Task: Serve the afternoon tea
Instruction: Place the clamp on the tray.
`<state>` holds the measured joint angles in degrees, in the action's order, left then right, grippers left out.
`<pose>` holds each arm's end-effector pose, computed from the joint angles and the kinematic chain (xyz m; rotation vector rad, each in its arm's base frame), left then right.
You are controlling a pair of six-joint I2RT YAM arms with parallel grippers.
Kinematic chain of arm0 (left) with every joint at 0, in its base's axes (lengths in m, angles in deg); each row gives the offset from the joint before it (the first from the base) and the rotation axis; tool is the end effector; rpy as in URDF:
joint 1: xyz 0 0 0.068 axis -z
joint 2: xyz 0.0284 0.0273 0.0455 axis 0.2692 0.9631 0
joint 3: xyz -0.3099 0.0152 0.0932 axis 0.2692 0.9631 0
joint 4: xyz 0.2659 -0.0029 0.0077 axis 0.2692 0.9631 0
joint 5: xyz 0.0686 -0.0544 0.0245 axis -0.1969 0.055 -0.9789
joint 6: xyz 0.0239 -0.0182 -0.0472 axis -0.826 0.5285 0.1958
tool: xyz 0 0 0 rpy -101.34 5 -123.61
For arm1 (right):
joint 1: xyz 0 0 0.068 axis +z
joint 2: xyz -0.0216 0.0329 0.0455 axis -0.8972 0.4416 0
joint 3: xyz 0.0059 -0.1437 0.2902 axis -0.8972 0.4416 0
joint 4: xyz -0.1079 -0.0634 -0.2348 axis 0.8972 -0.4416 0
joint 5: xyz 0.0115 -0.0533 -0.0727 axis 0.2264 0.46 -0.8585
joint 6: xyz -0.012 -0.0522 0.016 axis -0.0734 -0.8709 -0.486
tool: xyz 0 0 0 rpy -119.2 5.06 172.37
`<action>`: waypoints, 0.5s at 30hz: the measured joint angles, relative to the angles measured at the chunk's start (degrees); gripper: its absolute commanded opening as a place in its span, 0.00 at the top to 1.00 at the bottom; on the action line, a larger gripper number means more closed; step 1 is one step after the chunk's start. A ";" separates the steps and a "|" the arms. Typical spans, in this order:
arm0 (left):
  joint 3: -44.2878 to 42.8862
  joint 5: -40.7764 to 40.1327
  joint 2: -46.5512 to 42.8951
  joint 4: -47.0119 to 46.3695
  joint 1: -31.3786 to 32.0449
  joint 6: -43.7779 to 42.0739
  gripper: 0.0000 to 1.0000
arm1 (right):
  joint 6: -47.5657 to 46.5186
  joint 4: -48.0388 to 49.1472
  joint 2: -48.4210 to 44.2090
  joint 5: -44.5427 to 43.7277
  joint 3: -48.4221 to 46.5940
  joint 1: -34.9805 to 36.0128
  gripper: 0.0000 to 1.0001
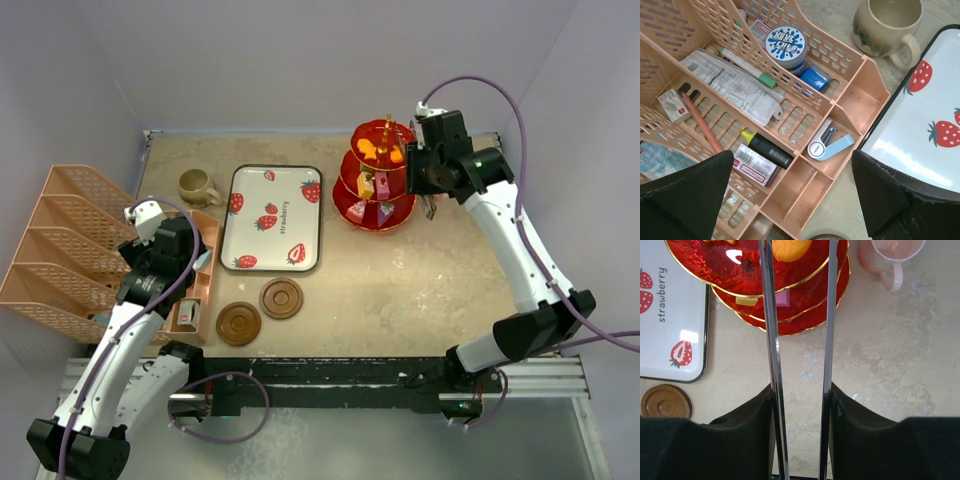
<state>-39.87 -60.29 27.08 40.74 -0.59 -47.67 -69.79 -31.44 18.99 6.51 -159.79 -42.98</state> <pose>0.1230 -0.0054 0.3334 -0.7088 1.9448 0.3472 0.2928 0.1028 0.4734 0.0016 2.2488 0.0995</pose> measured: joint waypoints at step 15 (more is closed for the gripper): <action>0.00 1.03 0.02 -0.61 0.02 -0.37 0.01 | 3.63 -1.55 -13.57 1.18 1.64 0.00 0.59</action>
<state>-39.87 -59.27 27.10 40.13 -0.57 -48.04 -66.16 -32.99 5.42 7.69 -158.15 -42.98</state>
